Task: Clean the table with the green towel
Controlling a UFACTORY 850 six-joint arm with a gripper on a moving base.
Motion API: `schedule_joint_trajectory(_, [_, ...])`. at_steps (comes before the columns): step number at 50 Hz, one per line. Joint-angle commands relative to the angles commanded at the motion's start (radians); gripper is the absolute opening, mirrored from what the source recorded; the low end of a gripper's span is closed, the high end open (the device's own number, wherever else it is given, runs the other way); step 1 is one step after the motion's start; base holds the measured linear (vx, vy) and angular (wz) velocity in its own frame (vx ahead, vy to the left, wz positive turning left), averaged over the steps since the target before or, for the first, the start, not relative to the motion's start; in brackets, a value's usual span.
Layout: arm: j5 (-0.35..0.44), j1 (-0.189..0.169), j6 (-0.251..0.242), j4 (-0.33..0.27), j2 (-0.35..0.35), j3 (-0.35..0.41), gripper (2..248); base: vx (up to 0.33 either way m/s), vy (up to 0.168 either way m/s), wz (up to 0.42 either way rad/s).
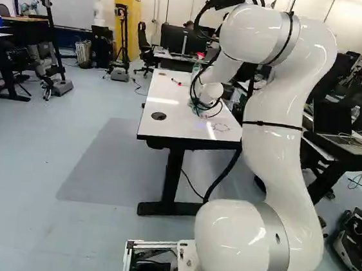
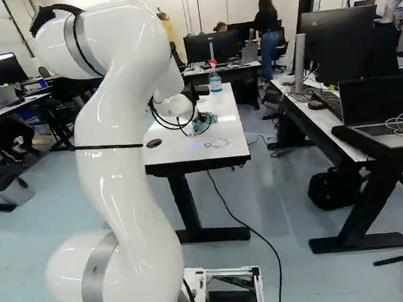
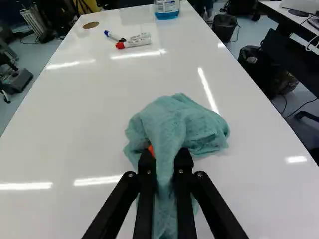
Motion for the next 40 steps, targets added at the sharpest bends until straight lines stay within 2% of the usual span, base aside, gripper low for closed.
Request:
schedule_joint_trajectory(19, [0.0, -0.044, 0.0, 0.0, -0.033, -0.045, 45, 0.0, 0.0, 0.0])
schedule_joint_trajectory(40, [0.0, -0.096, 0.0, 0.0, -0.028, -0.038, 45, 0.0, 0.0, 0.0])
